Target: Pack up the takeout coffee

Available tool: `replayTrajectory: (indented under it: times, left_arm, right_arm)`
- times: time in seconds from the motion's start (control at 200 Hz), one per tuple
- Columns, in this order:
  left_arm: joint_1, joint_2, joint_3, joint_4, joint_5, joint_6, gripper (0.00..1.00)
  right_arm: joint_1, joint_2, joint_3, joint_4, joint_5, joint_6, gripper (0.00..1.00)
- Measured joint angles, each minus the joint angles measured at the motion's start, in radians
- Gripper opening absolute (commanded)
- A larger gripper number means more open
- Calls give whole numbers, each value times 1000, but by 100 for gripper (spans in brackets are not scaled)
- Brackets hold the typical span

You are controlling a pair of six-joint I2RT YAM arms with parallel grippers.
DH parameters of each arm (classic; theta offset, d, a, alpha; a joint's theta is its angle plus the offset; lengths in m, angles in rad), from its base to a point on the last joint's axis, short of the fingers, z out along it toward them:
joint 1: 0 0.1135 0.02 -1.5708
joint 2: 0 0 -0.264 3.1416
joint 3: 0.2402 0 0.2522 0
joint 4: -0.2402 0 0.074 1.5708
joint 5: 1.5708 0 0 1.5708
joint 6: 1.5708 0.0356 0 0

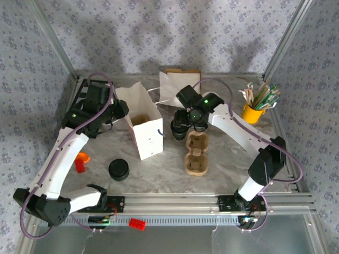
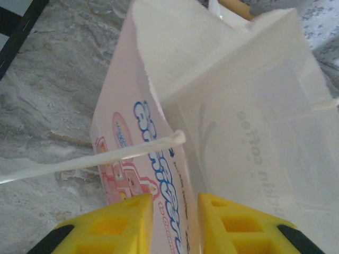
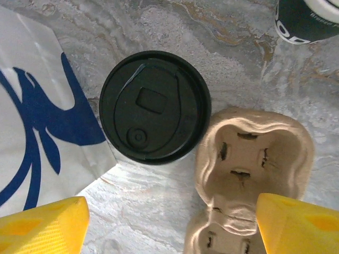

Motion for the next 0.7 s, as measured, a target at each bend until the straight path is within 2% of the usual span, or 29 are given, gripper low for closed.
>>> replayTrajectory:
  times: [0.2,0.385,0.46,0.585,0.705]
  left_arm:
    - [30,20,2,-2,10,24,9]
    - [73,27,9,-6,29,46,7]
    - [77,35,21,-10,40,58,9]
    - [77,39,24,-13,58,78,21]
    - [77,39,34,-18,64,84,25]
  right_arm:
    - [18,44,-2,50,14,89,85]
    - [19,93,-2,76,18,146,86]
    - [22,115,1,78,26,164,86]
    - [28,155,27,74,44,184,87]
    - [33,188,65,63,64,203,85]
